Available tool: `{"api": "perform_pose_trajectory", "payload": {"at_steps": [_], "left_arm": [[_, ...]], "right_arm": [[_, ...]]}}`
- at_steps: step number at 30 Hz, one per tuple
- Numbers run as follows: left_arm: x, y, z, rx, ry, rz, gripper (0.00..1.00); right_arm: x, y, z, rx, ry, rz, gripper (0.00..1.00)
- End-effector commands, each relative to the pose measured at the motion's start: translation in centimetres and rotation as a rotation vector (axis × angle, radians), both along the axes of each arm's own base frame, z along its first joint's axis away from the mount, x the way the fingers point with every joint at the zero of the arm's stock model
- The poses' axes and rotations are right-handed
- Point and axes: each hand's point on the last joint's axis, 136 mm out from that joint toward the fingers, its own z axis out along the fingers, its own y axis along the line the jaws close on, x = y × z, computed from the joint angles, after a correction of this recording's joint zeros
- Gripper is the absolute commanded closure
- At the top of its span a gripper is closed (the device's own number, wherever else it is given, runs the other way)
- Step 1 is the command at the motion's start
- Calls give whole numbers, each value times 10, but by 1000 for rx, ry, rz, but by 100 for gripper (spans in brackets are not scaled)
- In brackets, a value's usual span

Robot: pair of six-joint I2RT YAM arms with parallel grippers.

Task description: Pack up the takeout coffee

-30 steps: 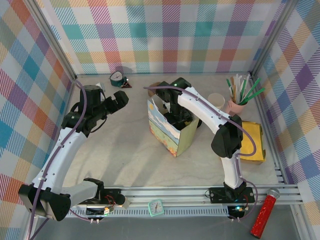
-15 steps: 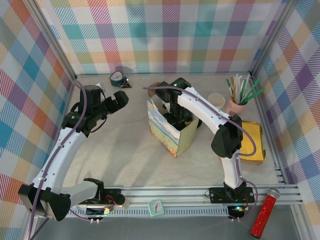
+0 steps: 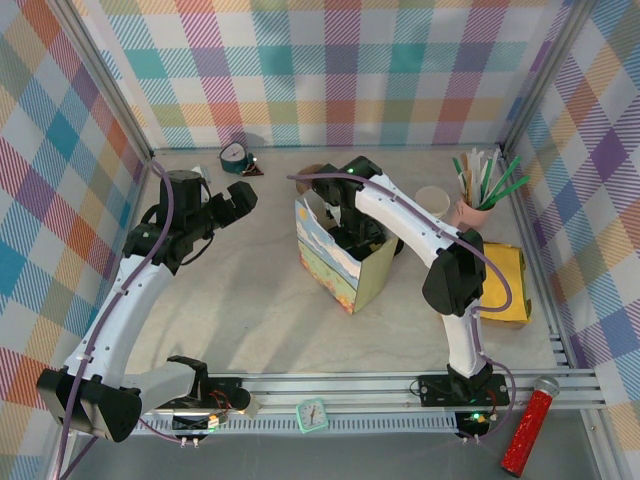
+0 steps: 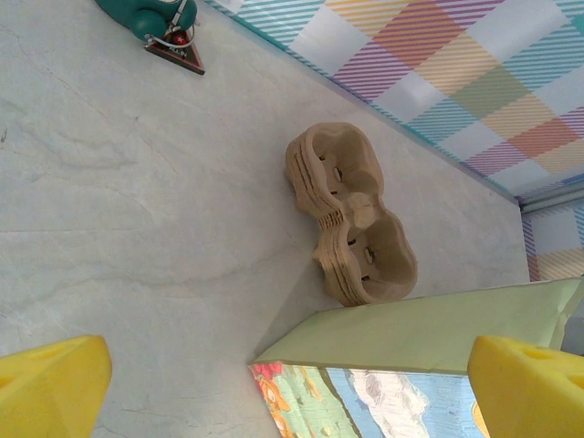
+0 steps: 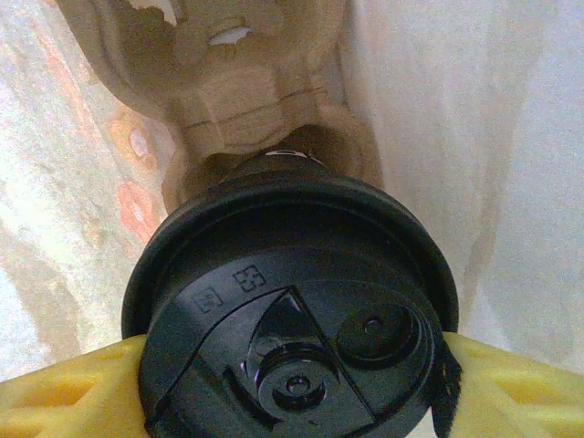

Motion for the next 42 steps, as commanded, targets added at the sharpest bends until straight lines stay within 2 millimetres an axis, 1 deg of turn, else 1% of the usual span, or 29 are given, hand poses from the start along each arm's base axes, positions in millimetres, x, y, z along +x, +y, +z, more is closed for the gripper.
{"api": "perform_pose_trajectory", "payload": {"at_steps": [1,42], "left_arm": [[0,1,8,-8,-21,0,0],[1,1,10,-9,-23,-1,0]], "right_arm": [[0,-6,-1,-14,5,-2,30],[0,-8,-15,-15,15,-12,30]]}}
